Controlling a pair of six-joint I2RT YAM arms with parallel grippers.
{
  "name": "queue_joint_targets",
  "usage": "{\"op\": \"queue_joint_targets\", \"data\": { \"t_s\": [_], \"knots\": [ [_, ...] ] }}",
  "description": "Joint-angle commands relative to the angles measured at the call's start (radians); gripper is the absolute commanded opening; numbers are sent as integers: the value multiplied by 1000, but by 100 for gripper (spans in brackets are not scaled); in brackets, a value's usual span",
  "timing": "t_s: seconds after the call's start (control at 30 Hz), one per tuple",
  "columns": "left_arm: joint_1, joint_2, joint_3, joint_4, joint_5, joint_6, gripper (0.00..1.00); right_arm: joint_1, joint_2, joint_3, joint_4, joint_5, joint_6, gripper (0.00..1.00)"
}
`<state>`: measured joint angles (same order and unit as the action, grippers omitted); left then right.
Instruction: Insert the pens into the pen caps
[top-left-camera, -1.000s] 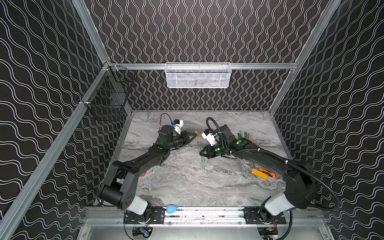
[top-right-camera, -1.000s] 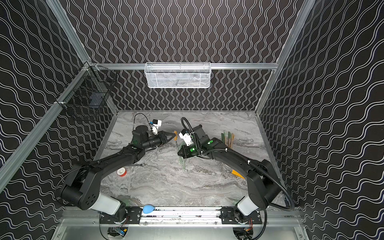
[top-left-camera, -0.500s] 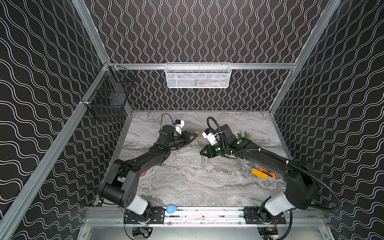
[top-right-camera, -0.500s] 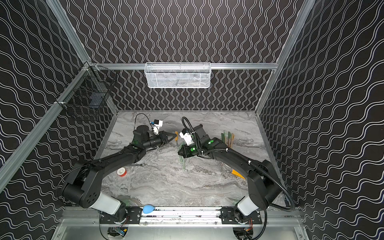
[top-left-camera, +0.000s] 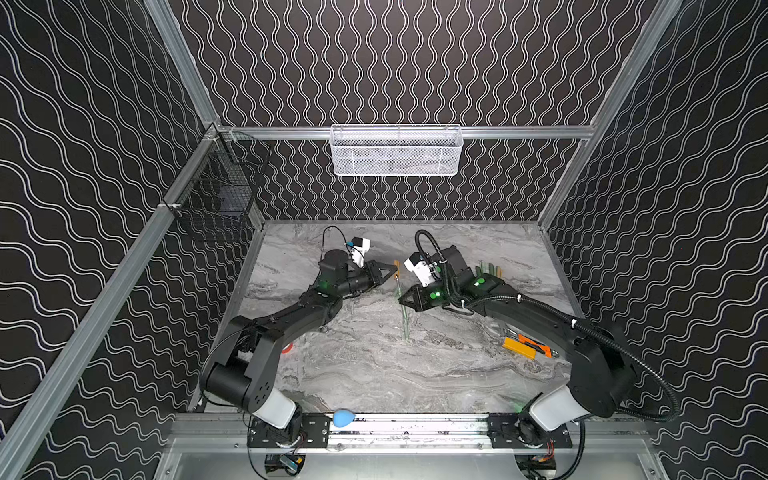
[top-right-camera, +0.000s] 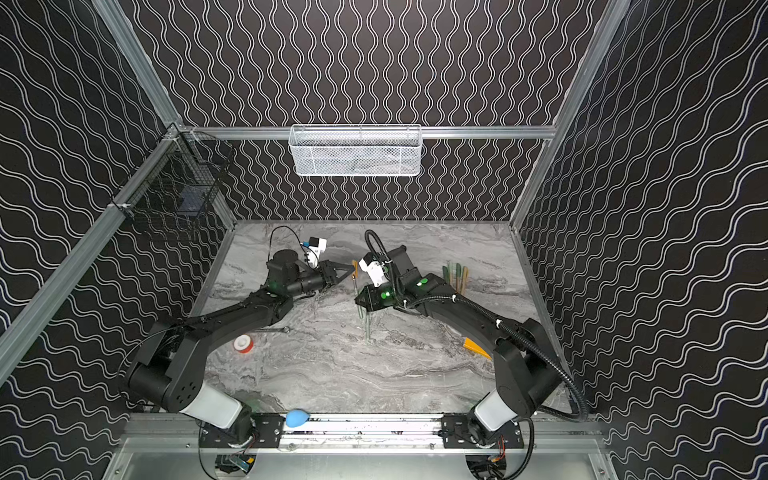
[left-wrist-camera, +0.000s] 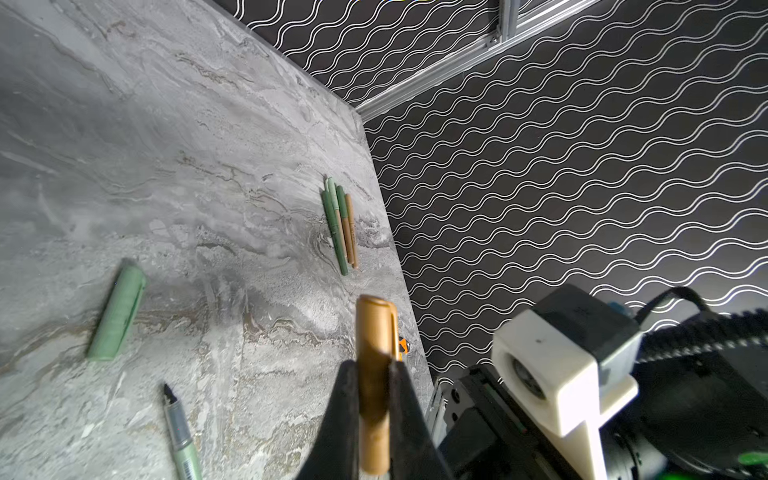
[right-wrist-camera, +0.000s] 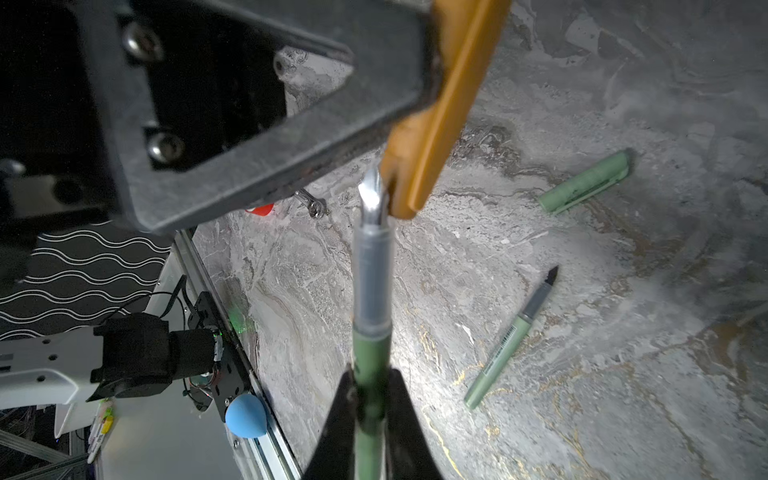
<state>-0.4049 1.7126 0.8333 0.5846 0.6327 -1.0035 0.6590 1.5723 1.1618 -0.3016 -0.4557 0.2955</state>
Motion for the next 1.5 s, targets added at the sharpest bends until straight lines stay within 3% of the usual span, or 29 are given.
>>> {"op": "queue_joint_targets", "data": {
  "t_s": [0.0,0.37,1.47],
  "knots": [
    [-1,4,1,77,35,-29,0,-4,13,16,41,-11,8,1],
    [30,48,-7,241,7,-154,0,-5,3,3,30,-62,-17,1],
    [37,98,-4,341,73,-190,0,-32,3,1,49,-26,4,1]
  ]
}}
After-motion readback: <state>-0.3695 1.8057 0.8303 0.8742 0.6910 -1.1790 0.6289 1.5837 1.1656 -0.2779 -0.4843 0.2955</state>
